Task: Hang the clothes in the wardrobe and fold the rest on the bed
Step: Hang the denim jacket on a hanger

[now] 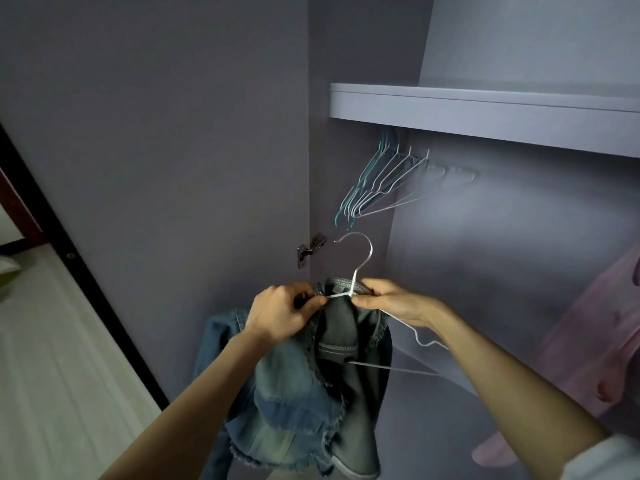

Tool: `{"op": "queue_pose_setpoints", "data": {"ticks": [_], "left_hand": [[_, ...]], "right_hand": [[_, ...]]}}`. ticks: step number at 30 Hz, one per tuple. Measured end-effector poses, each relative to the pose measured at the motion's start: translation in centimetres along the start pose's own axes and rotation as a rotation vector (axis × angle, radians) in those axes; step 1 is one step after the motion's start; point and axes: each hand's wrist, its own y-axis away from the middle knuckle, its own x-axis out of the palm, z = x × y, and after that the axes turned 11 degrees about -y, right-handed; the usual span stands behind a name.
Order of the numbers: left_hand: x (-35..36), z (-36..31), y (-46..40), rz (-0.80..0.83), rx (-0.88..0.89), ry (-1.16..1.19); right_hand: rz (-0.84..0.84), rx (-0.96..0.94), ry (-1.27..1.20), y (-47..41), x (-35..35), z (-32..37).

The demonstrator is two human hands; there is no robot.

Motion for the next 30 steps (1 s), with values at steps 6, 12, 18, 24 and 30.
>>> {"op": "queue_pose_setpoints", "data": {"ticks": [6,12,18,24,30], "left_hand": [[-0.2,1.8,0.6,-0.078,0.093,-0.100],[-0.6,2.4,1.5,-0.194,0.230,-0.168],[-1.3,2.2,2.3,-0.358,0.298,-0.212],[-1.9,3.4,2.9,-0.421,0.237,-0.323],[-2.6,2.4,2.3,-0.418,0.216,-0.407]], "right_hand": [[0.009,0.055,0.039,0.2,-1.3,-1.5],[-0.034,0.046,0.440,-1.4,-1.1,-1.8],[-0.538,0.030,0.889,-2.0,-1.4,-4.5],[-0.780,0.122,0.841,-0.9,-4.1,-5.3],[-0.793,0.183,1.015,-0.2,-5.0,-5.9]]}}
